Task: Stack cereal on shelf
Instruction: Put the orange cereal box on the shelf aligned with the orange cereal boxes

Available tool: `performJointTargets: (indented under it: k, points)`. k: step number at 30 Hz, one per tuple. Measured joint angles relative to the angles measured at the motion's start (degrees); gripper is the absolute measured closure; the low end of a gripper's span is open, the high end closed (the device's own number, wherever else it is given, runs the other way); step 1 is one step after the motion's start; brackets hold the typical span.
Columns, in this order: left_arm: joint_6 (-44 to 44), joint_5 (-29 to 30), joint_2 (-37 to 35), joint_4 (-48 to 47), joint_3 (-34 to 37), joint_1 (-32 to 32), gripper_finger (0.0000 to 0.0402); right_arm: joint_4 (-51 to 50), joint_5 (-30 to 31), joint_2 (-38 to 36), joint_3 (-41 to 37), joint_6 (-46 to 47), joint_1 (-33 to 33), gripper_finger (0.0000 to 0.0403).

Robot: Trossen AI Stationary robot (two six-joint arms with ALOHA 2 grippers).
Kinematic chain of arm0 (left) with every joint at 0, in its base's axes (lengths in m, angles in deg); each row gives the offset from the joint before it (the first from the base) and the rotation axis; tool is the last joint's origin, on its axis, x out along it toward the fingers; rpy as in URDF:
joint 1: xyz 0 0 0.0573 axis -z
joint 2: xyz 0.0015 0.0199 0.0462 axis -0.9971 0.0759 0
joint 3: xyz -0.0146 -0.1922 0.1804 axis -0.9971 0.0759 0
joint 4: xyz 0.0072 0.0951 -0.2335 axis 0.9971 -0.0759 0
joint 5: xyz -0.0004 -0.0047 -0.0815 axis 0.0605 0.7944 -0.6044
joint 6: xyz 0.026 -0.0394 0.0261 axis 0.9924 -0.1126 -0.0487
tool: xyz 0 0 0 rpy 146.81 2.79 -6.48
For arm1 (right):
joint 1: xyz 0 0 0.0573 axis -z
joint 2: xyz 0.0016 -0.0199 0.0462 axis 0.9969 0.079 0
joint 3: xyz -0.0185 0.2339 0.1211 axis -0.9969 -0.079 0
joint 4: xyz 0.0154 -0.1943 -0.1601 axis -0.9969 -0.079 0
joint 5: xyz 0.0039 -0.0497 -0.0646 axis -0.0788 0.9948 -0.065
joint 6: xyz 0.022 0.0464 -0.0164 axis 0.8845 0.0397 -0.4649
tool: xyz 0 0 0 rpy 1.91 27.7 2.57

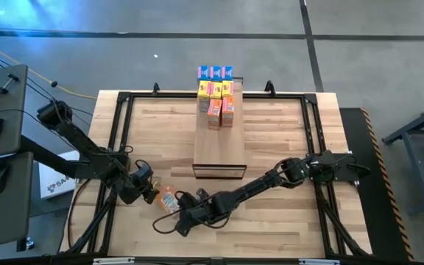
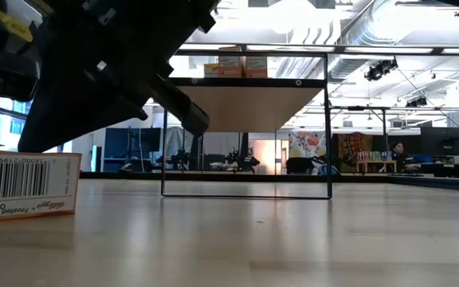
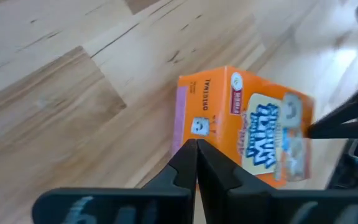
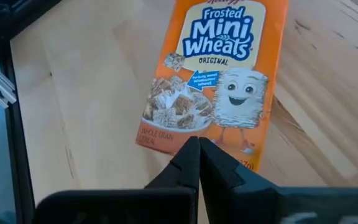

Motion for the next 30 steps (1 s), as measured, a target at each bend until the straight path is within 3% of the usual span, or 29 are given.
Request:
performJointTargets:
  k: [15,30]
  points:
    - [2.97,2.86,-8.82,0.03,0.0,0.0,0.0399,-3.24,0.63,0.83,-0.39,1.08,-2.26,0.0403]
    - [9.58,0.55,-9.42,6.46,0.0,0.03,0.0399,-2.7,1.12,0.85,-0.26,0.76,-2.48,0.0403]
